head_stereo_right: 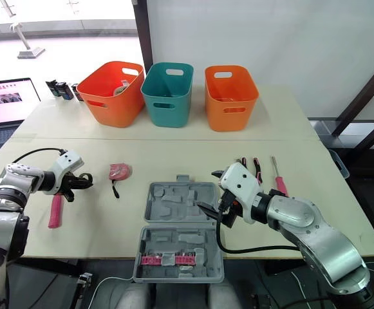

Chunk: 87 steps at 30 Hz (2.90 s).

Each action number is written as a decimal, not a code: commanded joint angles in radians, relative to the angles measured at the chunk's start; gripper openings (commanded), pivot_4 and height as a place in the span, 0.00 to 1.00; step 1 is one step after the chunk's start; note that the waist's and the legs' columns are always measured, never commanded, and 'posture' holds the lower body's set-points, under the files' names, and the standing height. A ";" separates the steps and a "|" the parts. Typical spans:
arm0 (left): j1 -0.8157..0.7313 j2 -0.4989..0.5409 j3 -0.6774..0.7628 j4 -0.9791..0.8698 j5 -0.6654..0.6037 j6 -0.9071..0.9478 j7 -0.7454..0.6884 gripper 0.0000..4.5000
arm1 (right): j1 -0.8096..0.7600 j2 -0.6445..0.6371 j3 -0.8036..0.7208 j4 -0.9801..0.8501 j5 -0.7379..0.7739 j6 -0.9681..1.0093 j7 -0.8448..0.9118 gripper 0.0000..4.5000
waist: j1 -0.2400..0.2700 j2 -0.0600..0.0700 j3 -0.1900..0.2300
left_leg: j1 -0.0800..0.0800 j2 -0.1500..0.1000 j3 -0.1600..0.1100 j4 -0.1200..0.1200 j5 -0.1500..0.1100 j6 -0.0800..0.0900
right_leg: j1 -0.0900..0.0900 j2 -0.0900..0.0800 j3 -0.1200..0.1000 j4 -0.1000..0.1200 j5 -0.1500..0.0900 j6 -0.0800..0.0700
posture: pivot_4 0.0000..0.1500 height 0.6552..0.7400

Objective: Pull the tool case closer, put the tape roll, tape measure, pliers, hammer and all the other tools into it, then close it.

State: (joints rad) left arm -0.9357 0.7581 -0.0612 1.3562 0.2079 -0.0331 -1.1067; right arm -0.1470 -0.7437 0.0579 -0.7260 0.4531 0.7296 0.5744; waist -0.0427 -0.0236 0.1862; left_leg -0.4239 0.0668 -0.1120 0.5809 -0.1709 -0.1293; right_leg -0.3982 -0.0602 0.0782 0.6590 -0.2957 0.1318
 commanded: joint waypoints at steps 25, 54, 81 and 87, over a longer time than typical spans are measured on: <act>-0.162 -0.136 -0.271 -0.296 -0.215 -0.137 -0.508 0.01 | -0.009 0.060 0.014 -0.047 -0.040 0.026 -0.046 1.00 | 0.000 0.000 0.000 | -0.001 0.000 -0.001 0.000 0.000 0.000 | 0.000 0.000 0.000 0.000 0.000 0.000 | 1.00 1.00; -0.237 -0.336 -0.444 -0.160 -0.005 -0.338 -0.487 0.01 | 0.000 0.083 0.002 -0.120 -0.033 0.091 -0.099 1.00 | 0.002 0.000 0.000 | -0.002 0.000 -0.001 0.004 0.000 0.000 | 0.000 0.000 0.000 0.000 0.000 0.000 | 1.00 1.00; -0.223 -0.371 -0.429 -0.120 0.101 -0.376 -0.394 0.01 | 0.009 0.104 0.022 -0.120 -0.062 0.075 -0.104 1.00 | 0.000 0.000 0.000 | -0.002 0.000 -0.002 0.004 0.000 0.000 | 0.000 0.000 0.000 0.000 0.000 0.000 | 1.00 1.00; -0.234 -0.373 -0.422 -0.116 0.103 -0.381 -0.371 0.58 | 0.012 0.104 0.019 -0.120 -0.064 0.075 -0.106 1.00 | 0.001 0.000 0.000 | -0.002 0.000 -0.002 0.004 0.000 0.000 | 0.000 0.000 0.000 0.000 0.000 0.000 | 1.00 1.00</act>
State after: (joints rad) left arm -1.1505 0.3862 -0.5068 1.2465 0.3073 -0.4027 -1.4854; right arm -0.1314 -0.6467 0.0835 -0.8046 0.3922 0.8228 0.4751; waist -0.0419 -0.0240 0.1865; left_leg -0.4260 0.0664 -0.1138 0.5850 -0.1706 -0.1288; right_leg -0.3978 -0.0597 0.0781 0.6592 -0.2958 0.1316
